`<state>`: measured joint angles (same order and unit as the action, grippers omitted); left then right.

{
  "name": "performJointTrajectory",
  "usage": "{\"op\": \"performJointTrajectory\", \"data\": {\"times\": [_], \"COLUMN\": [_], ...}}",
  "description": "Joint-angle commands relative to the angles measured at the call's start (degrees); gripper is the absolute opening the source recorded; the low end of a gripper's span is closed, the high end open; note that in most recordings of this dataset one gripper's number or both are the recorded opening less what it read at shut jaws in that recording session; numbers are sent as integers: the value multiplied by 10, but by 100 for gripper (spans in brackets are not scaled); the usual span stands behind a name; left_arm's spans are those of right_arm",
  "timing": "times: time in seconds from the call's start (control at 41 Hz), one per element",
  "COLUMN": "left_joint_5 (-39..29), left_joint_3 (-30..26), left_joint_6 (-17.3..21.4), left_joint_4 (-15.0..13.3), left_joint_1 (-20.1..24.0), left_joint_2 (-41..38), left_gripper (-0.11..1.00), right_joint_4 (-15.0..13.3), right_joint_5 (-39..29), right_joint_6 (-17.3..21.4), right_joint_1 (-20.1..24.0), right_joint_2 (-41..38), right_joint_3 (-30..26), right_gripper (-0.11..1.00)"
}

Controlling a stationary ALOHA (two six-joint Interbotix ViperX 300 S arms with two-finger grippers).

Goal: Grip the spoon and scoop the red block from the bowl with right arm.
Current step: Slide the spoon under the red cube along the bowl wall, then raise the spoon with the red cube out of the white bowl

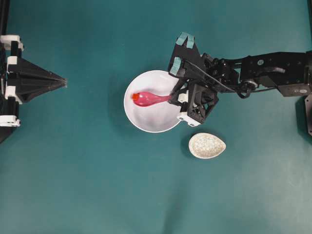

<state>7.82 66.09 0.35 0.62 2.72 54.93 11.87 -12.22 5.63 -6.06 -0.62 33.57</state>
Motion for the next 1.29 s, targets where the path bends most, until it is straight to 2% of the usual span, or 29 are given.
{"op": "performJointTrajectory", "data": {"times": [0.0,0.39,0.634,0.902,1.268], "left_joint_5": [3,2,2,2,-9], "left_joint_3": [-12,-12,-11,-11,-11], "left_joint_6": [-1,-2,-2,-2,-9], "left_joint_4": [2,2,2,2,2], "left_joint_1": [1,1,1,1,1], "left_joint_2": [-4,-4,-4,-4,-4], "left_gripper": [0,0,0,0,0], "right_joint_4": [-1,-1,0,4,9], "right_joint_5": [9,7,24,83,103], "right_joint_6": [-1,-1,0,0,1], "right_joint_1": [0,8,22,26,29], "right_joint_2": [7,16,54,93,105], "right_joint_3": [-9,8,66,122,103], "right_gripper": [24,24,24,24,24]}}
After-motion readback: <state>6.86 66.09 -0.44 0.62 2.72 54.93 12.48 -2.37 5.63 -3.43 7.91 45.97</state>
